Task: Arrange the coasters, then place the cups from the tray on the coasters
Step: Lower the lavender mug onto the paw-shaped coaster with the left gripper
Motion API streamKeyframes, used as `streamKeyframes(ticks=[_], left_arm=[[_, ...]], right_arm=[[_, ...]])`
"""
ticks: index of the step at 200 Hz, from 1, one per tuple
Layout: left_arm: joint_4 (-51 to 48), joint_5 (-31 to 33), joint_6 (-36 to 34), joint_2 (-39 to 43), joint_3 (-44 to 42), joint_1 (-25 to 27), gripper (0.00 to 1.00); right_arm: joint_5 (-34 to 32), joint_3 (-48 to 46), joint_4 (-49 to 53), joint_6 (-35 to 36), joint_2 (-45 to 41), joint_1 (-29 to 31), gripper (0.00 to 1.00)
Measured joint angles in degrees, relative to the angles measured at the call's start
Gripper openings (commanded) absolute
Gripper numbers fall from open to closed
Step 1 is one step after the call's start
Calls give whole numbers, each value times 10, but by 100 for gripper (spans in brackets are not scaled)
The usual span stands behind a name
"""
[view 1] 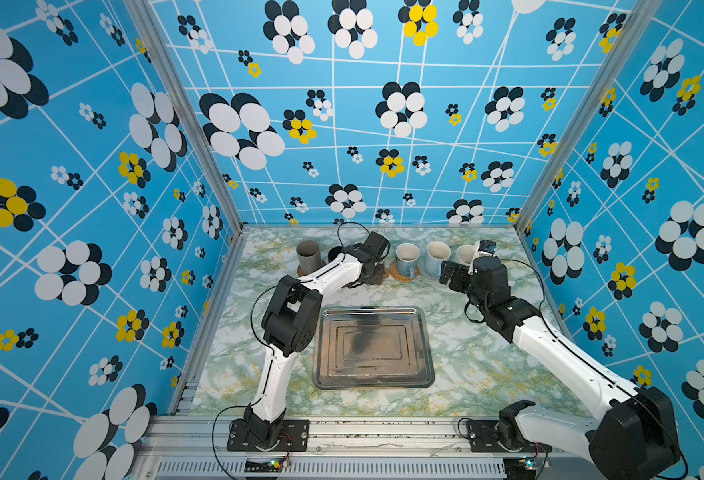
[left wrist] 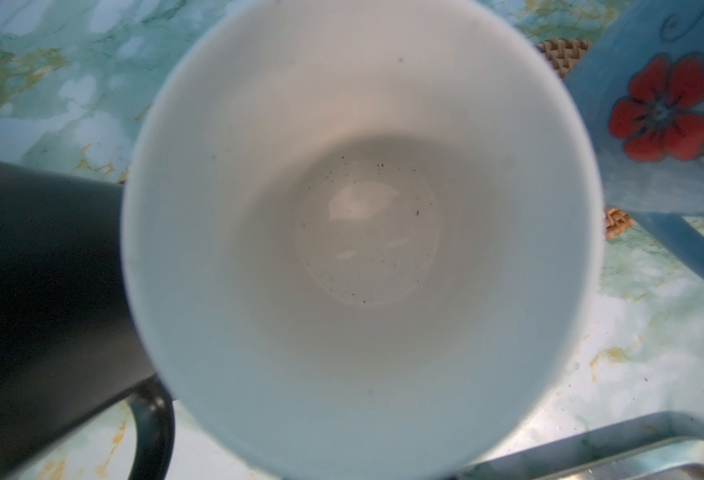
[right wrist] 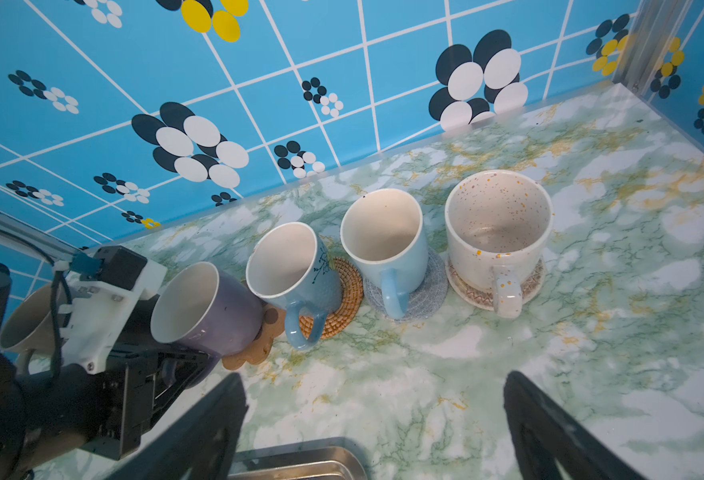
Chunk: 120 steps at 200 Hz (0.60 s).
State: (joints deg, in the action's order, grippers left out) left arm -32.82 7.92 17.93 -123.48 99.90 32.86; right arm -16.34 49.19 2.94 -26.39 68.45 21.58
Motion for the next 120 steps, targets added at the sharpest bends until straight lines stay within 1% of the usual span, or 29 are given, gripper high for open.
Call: streamKeyframes(ticks=[120], left_arm=[[0, 0, 0, -9, 13, 0, 0]], right_arm=[[4, 0, 0, 0, 5, 0, 99]])
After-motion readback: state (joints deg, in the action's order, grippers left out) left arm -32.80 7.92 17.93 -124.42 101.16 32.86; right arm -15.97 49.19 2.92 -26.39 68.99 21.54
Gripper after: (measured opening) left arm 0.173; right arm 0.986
